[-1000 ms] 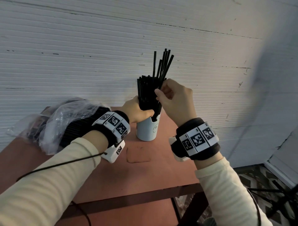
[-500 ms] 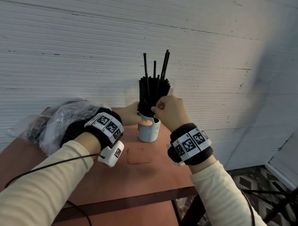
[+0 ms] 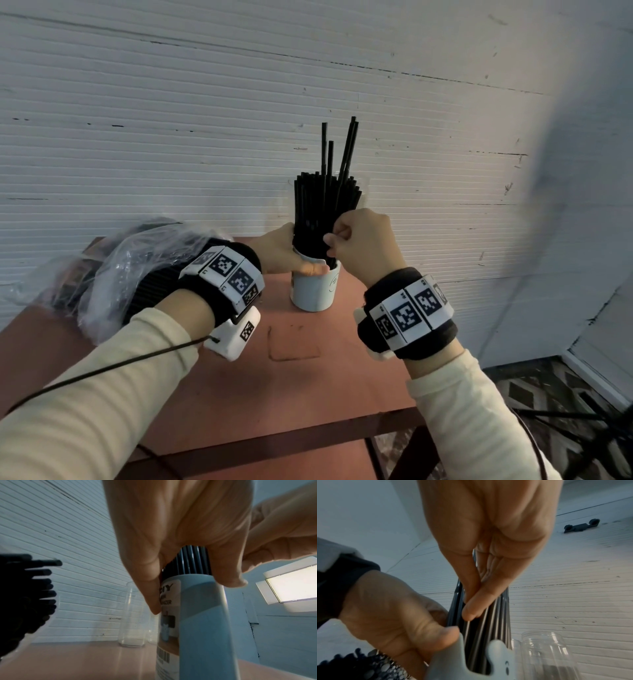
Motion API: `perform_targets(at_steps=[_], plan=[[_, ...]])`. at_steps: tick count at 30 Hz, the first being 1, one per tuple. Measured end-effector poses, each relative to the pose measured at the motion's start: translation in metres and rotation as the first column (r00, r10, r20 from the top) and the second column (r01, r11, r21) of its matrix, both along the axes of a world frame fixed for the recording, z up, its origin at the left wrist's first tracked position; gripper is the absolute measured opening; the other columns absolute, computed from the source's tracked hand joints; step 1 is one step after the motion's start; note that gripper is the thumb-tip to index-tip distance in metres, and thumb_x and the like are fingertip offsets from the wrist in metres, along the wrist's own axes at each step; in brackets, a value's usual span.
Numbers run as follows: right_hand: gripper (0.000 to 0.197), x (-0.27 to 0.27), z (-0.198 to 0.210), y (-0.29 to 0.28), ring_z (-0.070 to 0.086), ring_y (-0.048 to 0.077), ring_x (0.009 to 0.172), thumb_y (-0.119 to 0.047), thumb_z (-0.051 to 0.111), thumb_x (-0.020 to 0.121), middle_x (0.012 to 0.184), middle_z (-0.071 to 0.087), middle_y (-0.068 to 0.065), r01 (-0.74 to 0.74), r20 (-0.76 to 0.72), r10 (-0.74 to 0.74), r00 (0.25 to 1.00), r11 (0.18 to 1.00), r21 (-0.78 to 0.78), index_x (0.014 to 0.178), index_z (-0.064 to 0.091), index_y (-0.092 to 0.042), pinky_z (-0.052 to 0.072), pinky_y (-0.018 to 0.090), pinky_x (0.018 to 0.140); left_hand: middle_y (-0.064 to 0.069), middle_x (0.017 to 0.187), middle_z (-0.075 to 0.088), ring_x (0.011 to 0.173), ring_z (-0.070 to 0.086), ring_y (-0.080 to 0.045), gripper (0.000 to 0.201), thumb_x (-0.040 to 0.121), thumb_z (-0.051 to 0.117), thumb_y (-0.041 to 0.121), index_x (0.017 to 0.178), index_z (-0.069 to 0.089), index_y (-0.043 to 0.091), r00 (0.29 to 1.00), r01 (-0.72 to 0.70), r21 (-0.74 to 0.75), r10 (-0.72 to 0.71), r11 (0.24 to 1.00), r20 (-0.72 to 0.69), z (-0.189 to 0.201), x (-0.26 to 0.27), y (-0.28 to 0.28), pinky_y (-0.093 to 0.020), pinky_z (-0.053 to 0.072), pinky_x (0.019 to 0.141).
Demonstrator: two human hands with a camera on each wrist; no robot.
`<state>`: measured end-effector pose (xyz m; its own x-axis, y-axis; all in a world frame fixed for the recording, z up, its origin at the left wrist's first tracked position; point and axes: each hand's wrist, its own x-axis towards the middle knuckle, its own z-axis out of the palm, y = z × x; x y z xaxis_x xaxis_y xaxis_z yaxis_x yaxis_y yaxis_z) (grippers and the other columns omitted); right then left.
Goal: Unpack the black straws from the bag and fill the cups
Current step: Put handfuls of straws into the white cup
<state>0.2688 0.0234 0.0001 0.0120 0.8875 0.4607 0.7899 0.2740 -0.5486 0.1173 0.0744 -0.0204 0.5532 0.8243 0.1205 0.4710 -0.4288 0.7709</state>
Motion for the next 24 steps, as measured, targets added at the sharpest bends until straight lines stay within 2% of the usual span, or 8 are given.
perform_targets(at_steps=[3, 5, 8, 10, 13, 16, 19, 24], plan=[[0.015, 0.001, 0.002, -0.003, 0.07, 0.022, 0.075, -0.015, 0.069, 0.085, 0.076, 0.07, 0.013, -0.01, 0.01, 0.01, 1.0, 0.999, -0.046, 0.075, 0.064, -0.005, 0.058, 0.037, 0.073, -0.004, 0.11, 0.066, 0.104, 0.062, -0.013, 0.036, 0.08, 0.078, 0.011, 0.111, 0.06, 0.012, 1.0, -0.002, 0.023, 0.002, 1.0, 0.014, 0.001, 0.003, 0.0, -0.021, 0.051, 0.085], [0.021, 0.005, 0.008, -0.006, 0.068, 0.015, 0.072, -0.026, 0.073, 0.083, 0.074, 0.071, 0.006, -0.023, 0.006, 0.023, 1.0, 0.999, -0.036, 0.078, 0.068, -0.006, 0.055, 0.024, 0.069, 0.001, 0.109, 0.065, 0.105, 0.06, -0.011, 0.037, 0.08, 0.077, 0.012, 0.11, 0.058, 0.021, 1.0, -0.004, 0.016, 0.004, 1.0, -0.006, 0.001, 0.002, 0.002, -0.018, 0.048, 0.085], [0.028, 0.009, 0.023, -0.007, 0.058, 0.01, 0.068, -0.036, 0.074, 0.081, 0.075, 0.065, 0.001, 0.015, -0.079, 0.009, 0.997, 0.955, 0.296, 0.082, 0.065, -0.009, 0.043, 0.013, 0.061, 0.002, 0.123, 0.06, 0.116, 0.055, -0.015, 0.064, 0.076, 0.081, 0.024, 0.13, 0.047, 0.02, 0.994, -0.099, 0.028, 0.1, 0.995, -0.053, -0.004, 0.001, 0.006, -0.029, 0.046, 0.098], [0.028, 0.011, 0.036, 0.0, 0.058, 0.011, 0.08, -0.03, 0.067, 0.086, 0.095, 0.062, 0.003, 0.019, -0.119, 0.052, 0.991, 0.852, 0.524, 0.104, 0.062, -0.009, 0.042, 0.012, 0.069, 0.002, 0.129, 0.057, 0.12, 0.053, -0.016, 0.077, 0.074, 0.082, 0.027, 0.138, 0.04, 0.018, 0.986, -0.15, 0.027, 0.151, 0.988, -0.07, -0.007, 0.001, 0.007, -0.033, 0.044, 0.101], [0.046, 0.013, 0.055, 0.022, 0.051, 0.018, 0.12, -0.022, 0.055, 0.095, 0.136, 0.047, 0.008, -0.091, -0.02, 0.127, 0.992, 0.802, 0.591, 0.139, 0.047, -0.009, 0.047, 0.025, 0.095, 0.003, 0.128, 0.055, 0.118, 0.052, -0.014, 0.078, 0.076, 0.081, 0.026, 0.14, 0.037, 0.019, 0.986, -0.15, 0.016, 0.15, 0.989, -0.075, -0.006, 0.001, 0.006, -0.027, 0.042, 0.096], [0.038, 0.011, 0.063, 0.036, 0.056, 0.018, 0.115, -0.009, 0.05, 0.094, 0.135, 0.052, 0.007, -0.171, 0.027, 0.188, 0.982, 0.818, 0.55, 0.132, 0.054, -0.007, 0.053, 0.033, 0.092, 0.008, 0.12, 0.054, 0.11, 0.051, -0.009, 0.073, 0.078, 0.079, 0.025, 0.138, 0.038, 0.018, 0.989, -0.132, 0.013, 0.133, 0.991, -0.068, -0.004, 0.001, 0.003, -0.02, 0.043, 0.086], [0.032, 0.009, 0.06, 0.038, 0.06, 0.012, 0.093, 0.001, 0.052, 0.087, 0.115, 0.059, -0.003, -0.177, -0.022, 0.229, 0.973, 0.804, 0.567, 0.116, 0.064, -0.004, 0.055, 0.027, 0.082, 0.008, 0.117, 0.055, 0.111, 0.053, -0.011, 0.071, 0.076, 0.081, 0.024, 0.135, 0.042, 0.018, 0.99, -0.134, 0.011, 0.134, 0.991, -0.048, -0.005, 0.0, 0.004, -0.023, 0.044, 0.086], [0.03, 0.009, 0.05, 0.033, 0.063, 0.011, 0.088, 0.003, 0.052, 0.085, 0.104, 0.058, -0.012, -0.161, -0.062, 0.238, 0.969, 0.805, 0.57, 0.11, 0.067, -0.005, 0.053, 0.018, 0.081, 0.004, 0.119, 0.058, 0.111, 0.054, -0.014, 0.066, 0.076, 0.08, 0.024, 0.132, 0.045, 0.018, 0.99, -0.129, 0.035, 0.131, 0.991, -0.048, -0.006, 0.001, 0.005, -0.027, 0.044, 0.091]])
